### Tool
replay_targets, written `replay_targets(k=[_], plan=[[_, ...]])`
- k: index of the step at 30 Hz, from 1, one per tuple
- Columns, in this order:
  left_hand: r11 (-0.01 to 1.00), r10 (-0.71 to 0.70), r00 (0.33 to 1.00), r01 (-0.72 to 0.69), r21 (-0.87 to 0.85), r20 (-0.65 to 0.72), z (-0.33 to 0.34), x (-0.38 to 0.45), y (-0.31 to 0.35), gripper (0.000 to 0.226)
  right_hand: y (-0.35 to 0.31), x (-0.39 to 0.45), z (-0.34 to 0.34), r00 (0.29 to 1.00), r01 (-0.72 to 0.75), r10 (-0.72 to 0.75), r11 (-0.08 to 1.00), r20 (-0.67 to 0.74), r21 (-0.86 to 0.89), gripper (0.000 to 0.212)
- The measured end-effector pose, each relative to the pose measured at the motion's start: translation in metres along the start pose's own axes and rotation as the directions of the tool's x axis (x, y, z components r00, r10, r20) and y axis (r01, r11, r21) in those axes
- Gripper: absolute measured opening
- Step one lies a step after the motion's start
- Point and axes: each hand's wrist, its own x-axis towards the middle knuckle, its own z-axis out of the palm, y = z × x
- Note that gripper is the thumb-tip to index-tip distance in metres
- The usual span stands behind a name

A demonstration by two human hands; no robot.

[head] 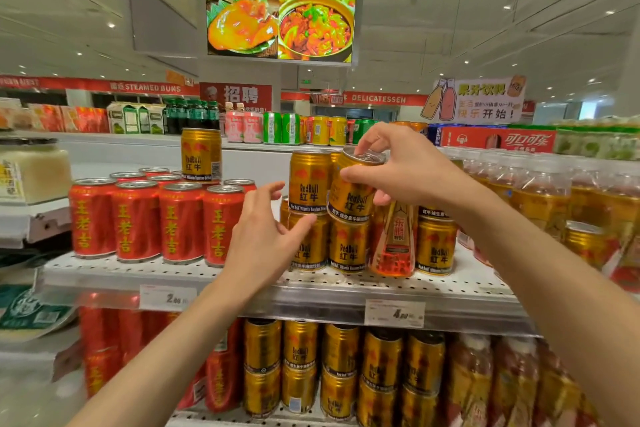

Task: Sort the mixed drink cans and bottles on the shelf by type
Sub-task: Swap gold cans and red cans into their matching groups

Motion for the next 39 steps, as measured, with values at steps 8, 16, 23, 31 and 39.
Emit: replay_targets(k=[8,16,23,31,39], plan=[[0.999,-0.022,0.991,0.026,-0.031,0.130,0.007,0.015,-0.004,0.073,-0.005,0.014,0.010,1.000,-0.011,0.009,0.982,-0.010,-0.189,0.042],[0.997,-0.044,0.988,0.052,-0.050,0.145,0.007,0.018,-0.001,0.071,0.003,0.017,0.031,0.993,0.021,-0.058,0.949,-0.107,-0.314,0.051],[0.998,-0.041,0.988,0.047,-0.035,0.146,0.004,0.016,0.001,0.070,0.010,0.015,0.038,0.983,0.030,-0.081,0.955,-0.162,-0.296,0.054],[0.998,-0.043,0.990,0.048,-0.034,0.135,0.005,0.013,0.005,0.069,0.018,0.009,0.051,0.955,0.051,-0.109,0.977,-0.276,-0.209,0.052],[0.998,-0.030,0.992,0.037,-0.056,0.125,0.005,0.012,0.002,0.067,0.025,-0.002,0.054,0.937,0.127,-0.161,0.984,-0.312,-0.125,0.053]])
